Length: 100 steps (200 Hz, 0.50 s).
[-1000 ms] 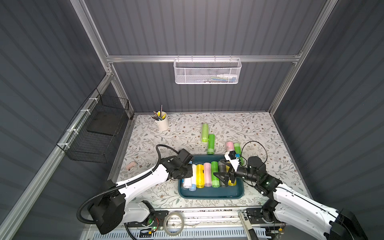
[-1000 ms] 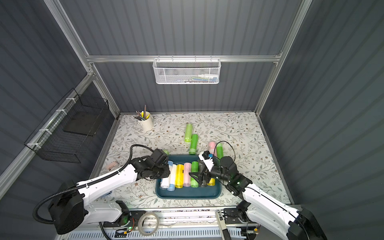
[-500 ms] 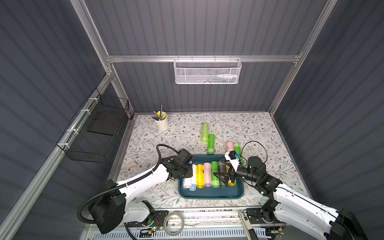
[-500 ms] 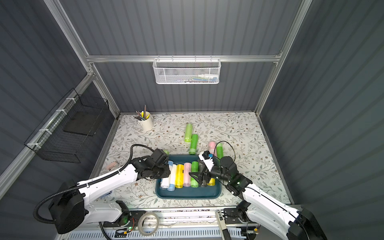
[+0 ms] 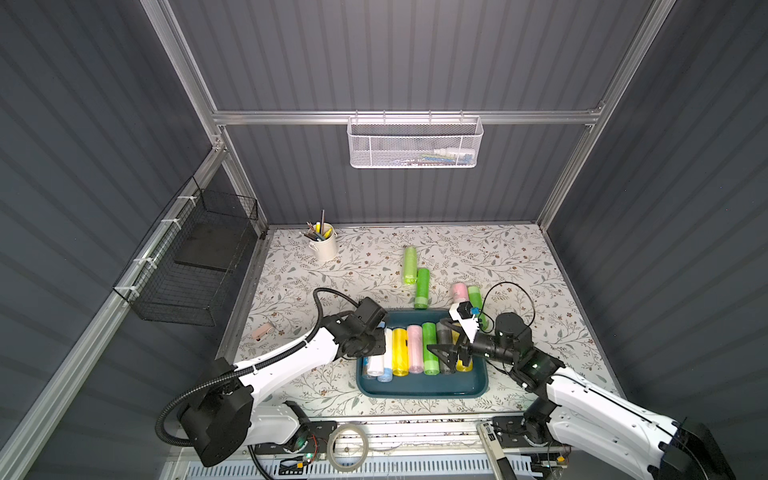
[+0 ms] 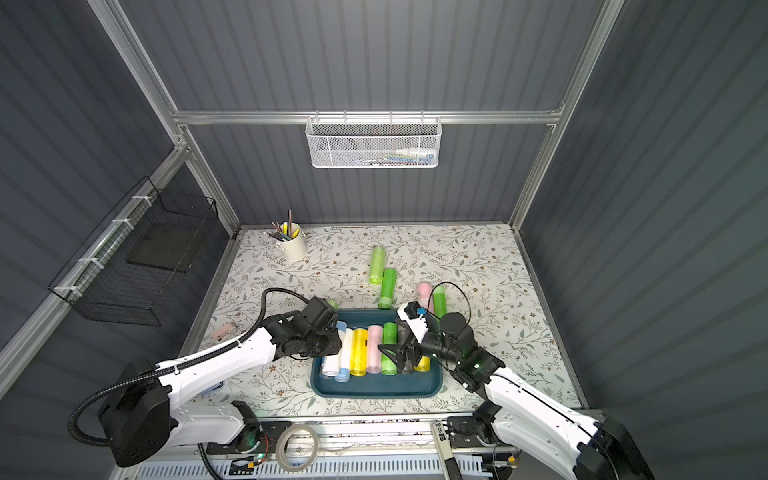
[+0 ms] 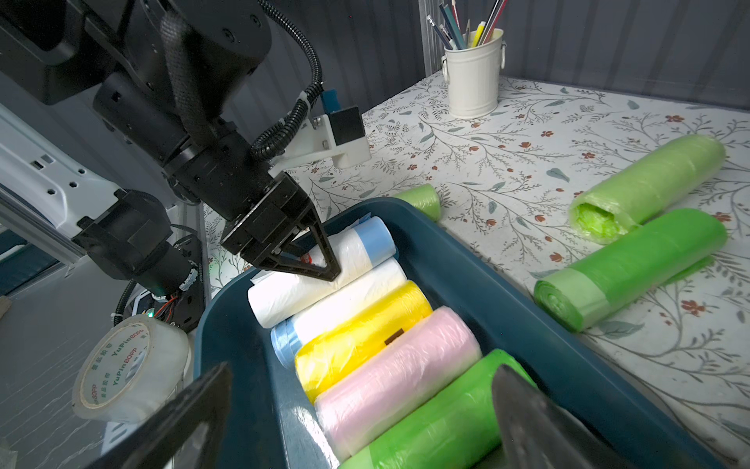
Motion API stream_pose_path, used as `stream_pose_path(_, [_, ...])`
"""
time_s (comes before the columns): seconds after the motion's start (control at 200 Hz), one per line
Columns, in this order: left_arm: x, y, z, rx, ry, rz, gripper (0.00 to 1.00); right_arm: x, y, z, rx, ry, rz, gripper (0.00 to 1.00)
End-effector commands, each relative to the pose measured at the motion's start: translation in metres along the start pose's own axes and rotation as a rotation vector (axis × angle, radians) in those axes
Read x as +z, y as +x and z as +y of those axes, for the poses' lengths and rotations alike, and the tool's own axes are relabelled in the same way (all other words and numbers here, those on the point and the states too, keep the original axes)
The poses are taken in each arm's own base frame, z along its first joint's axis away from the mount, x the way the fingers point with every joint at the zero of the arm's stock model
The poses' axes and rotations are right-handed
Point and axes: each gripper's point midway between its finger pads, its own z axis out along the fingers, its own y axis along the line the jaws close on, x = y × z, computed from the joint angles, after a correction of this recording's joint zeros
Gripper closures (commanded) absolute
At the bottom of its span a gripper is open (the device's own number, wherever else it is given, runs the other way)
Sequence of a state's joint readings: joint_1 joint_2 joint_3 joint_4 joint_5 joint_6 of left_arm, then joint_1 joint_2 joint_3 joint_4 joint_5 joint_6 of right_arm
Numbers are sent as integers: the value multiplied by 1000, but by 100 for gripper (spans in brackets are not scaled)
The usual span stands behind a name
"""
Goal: Put the roll of trash bags into the storage box
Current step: Place the roll of trash bags in the storage box.
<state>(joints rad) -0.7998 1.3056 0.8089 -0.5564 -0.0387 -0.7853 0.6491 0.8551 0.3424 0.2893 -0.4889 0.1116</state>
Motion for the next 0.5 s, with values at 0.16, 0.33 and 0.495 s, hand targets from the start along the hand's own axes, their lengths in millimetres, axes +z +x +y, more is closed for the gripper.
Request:
stream_pose_path(0.16, [-4,-2,1,32,-29,0,57,-3,-13,4,-26,0,-32,1])
stream_pose_path(0.33, [-6,-4,-1,32,-19,-8,56,-4,-14,3,-29,4,-32,1])
stream_pose_path(0.495, [-6,-5,-1,42,-30,0,54,-4,-14,3,-29,7,-35,1])
